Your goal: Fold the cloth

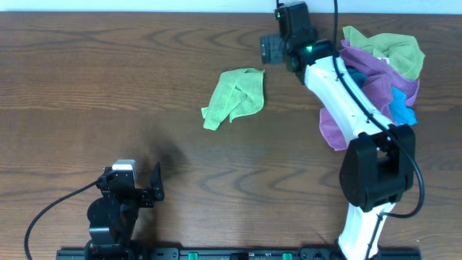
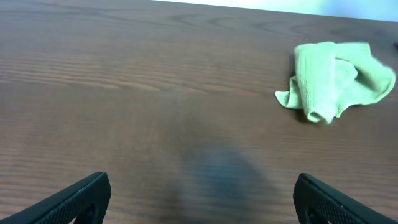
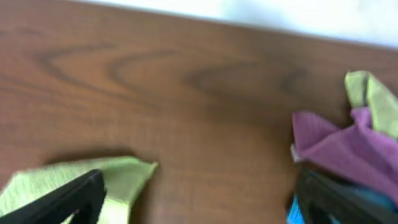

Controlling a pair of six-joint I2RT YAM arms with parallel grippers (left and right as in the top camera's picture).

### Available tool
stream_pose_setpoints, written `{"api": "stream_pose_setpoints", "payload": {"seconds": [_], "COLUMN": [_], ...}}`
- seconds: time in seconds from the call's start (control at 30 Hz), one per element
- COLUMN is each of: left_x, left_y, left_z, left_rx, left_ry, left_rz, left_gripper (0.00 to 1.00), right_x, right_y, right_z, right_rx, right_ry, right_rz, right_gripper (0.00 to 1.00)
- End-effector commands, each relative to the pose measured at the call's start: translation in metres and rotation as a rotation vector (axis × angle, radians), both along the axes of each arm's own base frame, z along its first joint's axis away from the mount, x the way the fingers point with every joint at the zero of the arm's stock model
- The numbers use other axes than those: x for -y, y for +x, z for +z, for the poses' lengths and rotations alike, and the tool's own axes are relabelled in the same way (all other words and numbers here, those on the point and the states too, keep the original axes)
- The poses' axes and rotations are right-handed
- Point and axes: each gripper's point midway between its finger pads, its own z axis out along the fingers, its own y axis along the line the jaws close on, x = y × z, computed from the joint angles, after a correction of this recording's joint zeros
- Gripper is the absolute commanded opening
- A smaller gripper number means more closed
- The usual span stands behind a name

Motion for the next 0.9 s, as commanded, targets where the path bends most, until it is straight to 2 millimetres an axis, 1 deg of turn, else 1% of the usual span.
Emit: {"api": "stream_pose_setpoints", "payload": {"seconds": [0.0, 0.03, 0.13, 0.17, 0.2, 0.23, 0.27, 0.33, 0.4, 0.5, 0.6, 0.67, 0.73, 0.83, 0.87], "left_x": [-0.002, -0.002, -0.002, -0.002, -0.002, -0.002, -0.002, -0.002, -0.002, -0.002, -0.002, -0.002, -0.004, -0.006, -0.001], "left_y": [-0.001, -0.001, -0.001, -0.001, -0.001, -0.001, -0.001, -0.001, -0.001, -0.001, -0.001, -0.001, 0.0, 0.002, 0.001], "left_z": [-0.008, -0.008, -0.008, -0.008, -0.008, -0.008, -0.008, -0.008, -0.008, -0.008, -0.008, -0.008, -0.007, -0.003, -0.003], "left_rx": [-0.018, -0.018, -0.018, -0.018, -0.018, -0.018, -0.018, -0.018, -0.018, -0.018, -0.018, -0.018, -0.011, 0.007, 0.004], "left_ry": [0.011, 0.011, 0.011, 0.011, 0.011, 0.011, 0.011, 0.011, 0.011, 0.011, 0.011, 0.011, 0.036, 0.045, -0.003], "left_rz": [0.006, 0.006, 0.006, 0.006, 0.006, 0.006, 0.006, 0.006, 0.006, 0.006, 0.006, 0.006, 0.006, 0.016, 0.003], "left_gripper": [0.95, 0.96, 0.95, 0.95, 0.95, 0.95, 0.95, 0.95, 0.95, 0.95, 0.95, 0.95, 0.95, 0.95, 0.95], "right_x": [-0.034, -0.044, -0.07, -0.076, -0.082, -0.086, -0.088, -0.095, -0.102, -0.096, -0.09, -0.085, -0.082, -0.08, -0.078], "right_y": [-0.017, -0.027, -0.059, -0.068, -0.078, -0.086, -0.094, -0.11, -0.125, -0.142, -0.157, -0.166, -0.178, -0.199, -0.207], "right_z": [-0.002, -0.007, -0.021, -0.025, -0.028, -0.028, -0.028, -0.022, -0.008, 0.011, 0.019, 0.016, 0.01, -0.009, -0.019], "right_rx": [-0.056, -0.095, -0.2, -0.225, -0.253, -0.276, -0.301, -0.341, -0.366, -0.368, -0.35, -0.344, -0.34, -0.38, -0.405], "right_ry": [0.047, 0.045, 0.015, 0.003, -0.006, -0.001, 0.011, 0.058, 0.109, 0.119, 0.127, 0.141, 0.157, 0.187, 0.191], "right_rz": [0.105, 0.166, 0.302, 0.321, 0.337, 0.338, 0.325, 0.339, 0.37, 0.369, 0.37, 0.357, 0.353, 0.349, 0.337], "right_gripper": [0.99, 0.98, 0.76, 0.65, 0.46, 0.18, 0.02, 0.01, 0.01, 0.04, 0.09, 0.13, 0.23, 0.3, 0.32]}}
